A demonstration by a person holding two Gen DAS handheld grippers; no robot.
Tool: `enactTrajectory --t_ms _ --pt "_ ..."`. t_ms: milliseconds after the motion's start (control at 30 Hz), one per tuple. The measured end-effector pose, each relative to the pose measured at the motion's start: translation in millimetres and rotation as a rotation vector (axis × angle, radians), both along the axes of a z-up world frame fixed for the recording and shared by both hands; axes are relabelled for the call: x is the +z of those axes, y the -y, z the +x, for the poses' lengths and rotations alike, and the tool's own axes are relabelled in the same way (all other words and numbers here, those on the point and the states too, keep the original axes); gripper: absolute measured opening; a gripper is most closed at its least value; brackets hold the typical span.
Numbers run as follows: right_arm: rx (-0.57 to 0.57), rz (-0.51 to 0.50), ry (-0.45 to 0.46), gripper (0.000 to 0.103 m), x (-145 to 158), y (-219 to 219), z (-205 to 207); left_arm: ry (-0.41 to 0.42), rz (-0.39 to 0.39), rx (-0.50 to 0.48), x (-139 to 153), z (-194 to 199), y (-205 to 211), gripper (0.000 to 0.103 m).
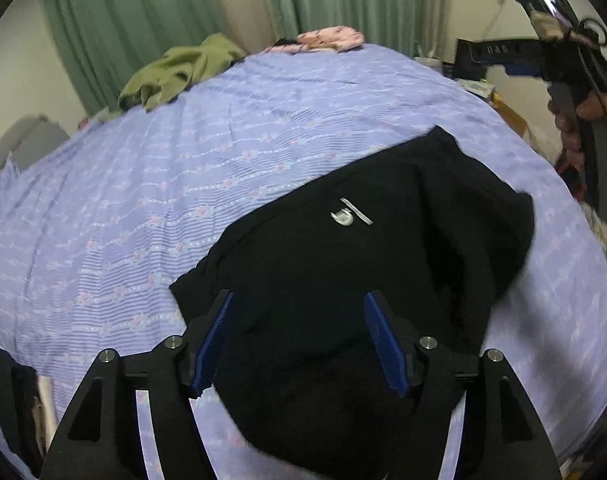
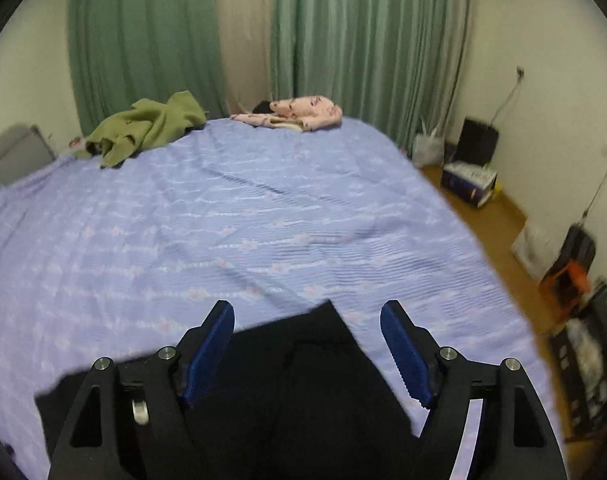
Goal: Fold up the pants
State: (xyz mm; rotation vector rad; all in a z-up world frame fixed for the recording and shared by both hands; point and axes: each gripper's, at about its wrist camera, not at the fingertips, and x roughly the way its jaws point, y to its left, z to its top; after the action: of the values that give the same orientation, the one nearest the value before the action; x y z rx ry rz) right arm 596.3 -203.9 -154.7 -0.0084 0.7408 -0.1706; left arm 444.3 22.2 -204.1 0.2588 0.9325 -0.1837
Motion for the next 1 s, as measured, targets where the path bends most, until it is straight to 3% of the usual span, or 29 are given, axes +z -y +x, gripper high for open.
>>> enactTrajectory --t_ms 200,333,500,633,867,967,1000 --pt "0.090 0.054 -0.086 0.076 0 0 -98 0.026 0.098 -0.081 -8 -80 26 0.070" --pt "0.072 0.115 -0.183 0.076 -23 3 -161 -0.001 0.162 -0.105 -34 -116 44 0.071" --pt "0.036 0.190 -0.347 0.076 -65 6 -215 0.033 0.331 -0.173 -79 -145 74 0.071" --pt "0.030 0.225 -0.430 0.076 -87 5 -250 0.060 0.469 -0.277 -117 -151 95 0.071" --pt "0.026 0.232 -0.457 0.076 -98 6 -270 0.081 0.573 -0.336 -149 -126 105 0.069" --pt "0.009 0.253 -0.467 0.076 -104 7 -266 0.092 0.622 -0.375 -160 -116 106 0.058" --pt "0.003 0.261 -0.471 0.076 -106 7 -265 0.085 0.635 -0.395 -162 -114 105 0.044"
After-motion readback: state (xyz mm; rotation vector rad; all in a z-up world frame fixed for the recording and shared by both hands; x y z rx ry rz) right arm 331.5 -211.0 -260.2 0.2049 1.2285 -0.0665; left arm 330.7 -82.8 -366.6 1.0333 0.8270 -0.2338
